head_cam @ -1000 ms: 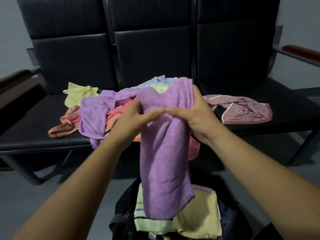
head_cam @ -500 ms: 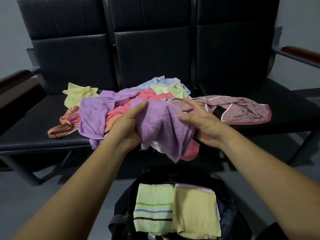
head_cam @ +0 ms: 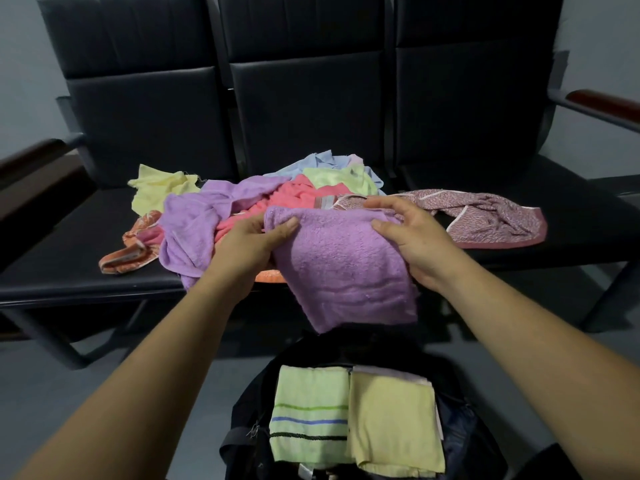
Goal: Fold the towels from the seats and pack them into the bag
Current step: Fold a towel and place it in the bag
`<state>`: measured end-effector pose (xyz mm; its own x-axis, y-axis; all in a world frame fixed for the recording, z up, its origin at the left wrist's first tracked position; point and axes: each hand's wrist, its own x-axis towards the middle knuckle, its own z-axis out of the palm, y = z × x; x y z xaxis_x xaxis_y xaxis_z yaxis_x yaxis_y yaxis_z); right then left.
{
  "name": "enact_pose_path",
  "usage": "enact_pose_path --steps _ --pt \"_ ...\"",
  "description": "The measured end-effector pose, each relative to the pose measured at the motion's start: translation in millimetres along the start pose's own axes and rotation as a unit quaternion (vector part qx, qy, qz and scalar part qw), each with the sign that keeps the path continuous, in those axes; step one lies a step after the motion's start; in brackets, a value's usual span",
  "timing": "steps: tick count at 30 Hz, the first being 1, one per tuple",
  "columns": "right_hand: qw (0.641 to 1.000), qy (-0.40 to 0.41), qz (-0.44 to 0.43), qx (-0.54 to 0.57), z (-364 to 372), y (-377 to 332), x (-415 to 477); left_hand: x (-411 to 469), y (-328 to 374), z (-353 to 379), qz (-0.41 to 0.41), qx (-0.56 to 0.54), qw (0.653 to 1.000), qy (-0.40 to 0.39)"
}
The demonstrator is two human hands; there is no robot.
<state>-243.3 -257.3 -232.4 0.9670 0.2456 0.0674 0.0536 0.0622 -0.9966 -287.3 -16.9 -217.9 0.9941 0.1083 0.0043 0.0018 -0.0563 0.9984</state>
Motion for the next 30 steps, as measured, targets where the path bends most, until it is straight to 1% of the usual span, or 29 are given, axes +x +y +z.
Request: enact_pose_path --steps 2,3,5,7,8,9,11,13,14,16,17,19,21,23,26,28,30 --pt "1.0 0.004 -0.008 -0.028 -0.5 -0.6 -0.5 -0.3 1.8 3.7 -0.004 -0.015 1.0 0.012" --pt "1.0 0.009 -0.004 -0.021 -0.9 -1.2 -0.6 0.0 2.6 4.2 -0.007 -0.03 1.0 0.007" --pt "0.998 0.019 0.032 0.049 -1.9 -3.4 -0.9 -0.9 4.6 2.2 -0.003 -0.035 0.999 -0.037" --pt "0.989 0.006 0.061 0.132 -6.3 -4.3 -0.1 -1.2 2.6 -1.0 0.016 0.035 0.996 -0.081" --pt "0.986 -0.013 0.066 0.151 -9.5 -5.3 -0.2 -1.1 0.9 -1.9 0.029 0.08 0.993 -0.081" --pt "0.985 -0.038 0.068 0.154 -12.5 -6.0 -0.3 -0.3 -1.1 -2.6 0.041 0.113 0.991 -0.065" --pt "0.987 -0.077 0.07 0.123 -15.5 -8.4 -2.2 -1.5 -1.7 -1.9 0.046 0.116 0.992 -0.032" --pt "0.994 -0.07 0.055 0.056 -15.9 -7.6 -2.0 -2.7 0.3 -1.3 0.036 0.094 0.995 -0.018" --pt "0.998 -0.048 0.038 0.001 -15.6 -7.1 -1.7 -3.8 2.5 -1.1 0.03 0.087 0.996 -0.011" --pt "0.994 0.009 -0.003 -0.107 -16.0 -4.9 -0.4 -5.9 6.3 -1.1 0.037 0.078 0.996 0.003" --pt "0.989 0.037 -0.017 -0.14 -16.2 -3.5 0.7 -6.3 6.9 -1.2 0.042 0.078 0.996 0.006" --pt "0.983 0.086 -0.038 -0.159 -16.2 -2.3 1.6 -7.1 7.1 -1.2 0.051 0.065 0.997 -0.003" --pt "0.982 0.122 -0.044 -0.137 -16.2 -1.8 1.7 -8.0 7.1 -0.1 0.047 0.04 0.998 -0.022" --pt "0.989 0.128 -0.027 -0.074 -16.6 -3.6 0.3 -6.7 5.7 1.2 0.054 0.028 0.998 -0.031" --pt "0.992 0.121 0.021 0.023 -15.7 -8.7 -4.5 -8.9 2.9 6.0 0.079 0.012 0.997 0.0" --pt "0.99 0.127 0.04 0.047 -15.4 -8.4 -3.3 -8.8 1.0 9.6 0.092 0.01 0.995 0.032" --pt "0.989 0.118 0.039 0.078 -13.6 -9.9 -2.8 -7.5 0.7 11.6 0.102 0.017 0.993 0.061"
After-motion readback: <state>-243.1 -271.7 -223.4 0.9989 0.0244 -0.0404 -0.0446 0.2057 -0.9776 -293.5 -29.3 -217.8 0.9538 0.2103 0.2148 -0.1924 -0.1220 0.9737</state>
